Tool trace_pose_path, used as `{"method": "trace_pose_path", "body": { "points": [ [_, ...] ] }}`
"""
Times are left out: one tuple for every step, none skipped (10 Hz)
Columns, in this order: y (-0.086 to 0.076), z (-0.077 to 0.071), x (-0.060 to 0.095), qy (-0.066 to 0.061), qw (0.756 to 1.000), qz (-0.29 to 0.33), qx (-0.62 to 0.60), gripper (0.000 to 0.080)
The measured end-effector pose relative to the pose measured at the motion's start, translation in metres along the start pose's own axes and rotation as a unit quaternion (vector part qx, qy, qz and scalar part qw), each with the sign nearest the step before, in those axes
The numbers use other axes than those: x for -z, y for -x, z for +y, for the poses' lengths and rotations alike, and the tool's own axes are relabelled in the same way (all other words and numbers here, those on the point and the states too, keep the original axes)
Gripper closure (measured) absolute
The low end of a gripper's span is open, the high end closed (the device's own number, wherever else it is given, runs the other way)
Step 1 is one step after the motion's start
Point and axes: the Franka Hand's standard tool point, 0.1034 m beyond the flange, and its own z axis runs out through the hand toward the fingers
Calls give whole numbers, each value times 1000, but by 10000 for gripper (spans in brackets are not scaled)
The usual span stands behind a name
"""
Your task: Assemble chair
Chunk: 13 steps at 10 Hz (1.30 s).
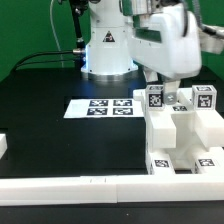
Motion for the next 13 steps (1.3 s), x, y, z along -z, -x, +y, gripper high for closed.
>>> {"method": "trace_pose_path", "body": {
  "points": [
    [0,1,-1,1,997,0,81,193],
    [0,1,-1,1,989,-1,151,159],
    [0,1,-1,1,985,-1,170,152],
    [0,1,-1,1,979,-1,205,152],
    [-1,2,-1,1,971,-1,238,152],
    [-2,0,-1,3,955,8,297,150],
    [-2,-1,-1,5,939,22,343,150],
    [-2,-1,-1,4,943,22,333,150],
    [-2,-1,-1,4,946,21,323,270],
    [-2,-1,-1,4,946,21,322,270],
    [-3,-1,-1,3,955,21,297,473],
    [-3,0,-1,2,967,21,255,521],
    [-3,0,-1,2,974,20,226,521]
  ]
}}
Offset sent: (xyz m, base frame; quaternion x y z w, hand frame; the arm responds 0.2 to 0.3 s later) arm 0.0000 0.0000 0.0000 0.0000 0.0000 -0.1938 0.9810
